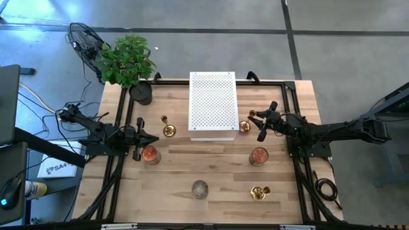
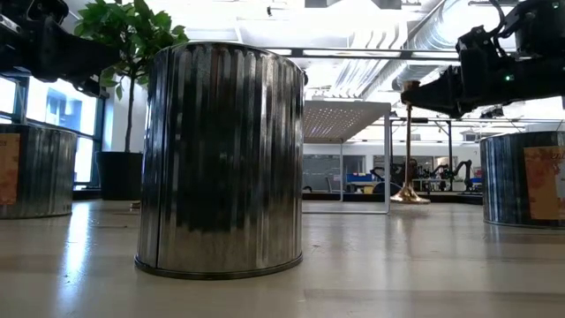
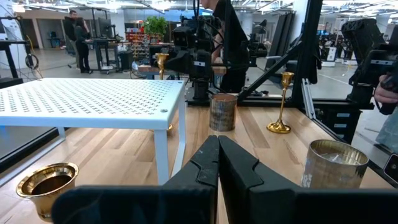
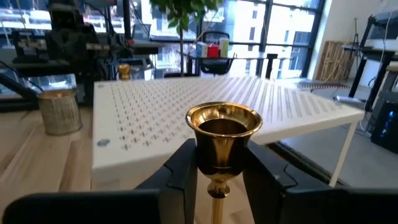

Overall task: Pick & Place candle stick holders
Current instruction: Put the right golden candle holder on the shelf

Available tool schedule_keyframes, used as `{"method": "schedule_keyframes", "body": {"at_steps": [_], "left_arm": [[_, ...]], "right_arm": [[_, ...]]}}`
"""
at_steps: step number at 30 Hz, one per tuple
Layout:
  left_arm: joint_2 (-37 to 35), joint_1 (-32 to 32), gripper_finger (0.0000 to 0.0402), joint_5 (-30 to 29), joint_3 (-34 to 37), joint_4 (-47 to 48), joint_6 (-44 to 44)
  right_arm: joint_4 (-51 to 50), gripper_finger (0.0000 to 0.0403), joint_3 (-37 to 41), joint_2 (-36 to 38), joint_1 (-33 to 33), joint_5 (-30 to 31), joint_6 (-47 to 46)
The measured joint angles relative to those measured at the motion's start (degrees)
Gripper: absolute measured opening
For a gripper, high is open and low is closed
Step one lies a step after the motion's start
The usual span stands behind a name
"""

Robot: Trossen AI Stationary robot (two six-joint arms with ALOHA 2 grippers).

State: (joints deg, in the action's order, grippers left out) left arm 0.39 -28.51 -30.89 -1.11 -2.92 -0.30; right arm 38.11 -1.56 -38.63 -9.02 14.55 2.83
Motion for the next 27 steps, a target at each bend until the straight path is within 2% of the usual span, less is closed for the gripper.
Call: {"method": "schedule_keyframes", "body": {"at_steps": [6, 16, 21, 27], "left_arm": [[0.0, 0.0, 0.0001, 0.0, 0.0, 0.0, 0.0], [0.0, 0.0, 0.0001, 0.0, 0.0, 0.0, 0.0], [0.0, 0.0, 0.0001, 0.0, 0.0, 0.0, 0.0], [0.0, 0.0, 0.0001, 0.0, 0.0, 0.0, 0.0]], "right_arm": [[-3.0, 0.0090, -3.3, 0.0, 0.1, -0.7, 0.2], [-24.7, 0.0090, -15.6, 0.0, 0.2, -0.3, -0.2], [-35.2, 0.0090, -23.4, 0.0, 0.2, 5.2, 0.1], [-52.0, 0.0090, -32.2, 0.0, 0.2, 17.2, -1.3]]}}
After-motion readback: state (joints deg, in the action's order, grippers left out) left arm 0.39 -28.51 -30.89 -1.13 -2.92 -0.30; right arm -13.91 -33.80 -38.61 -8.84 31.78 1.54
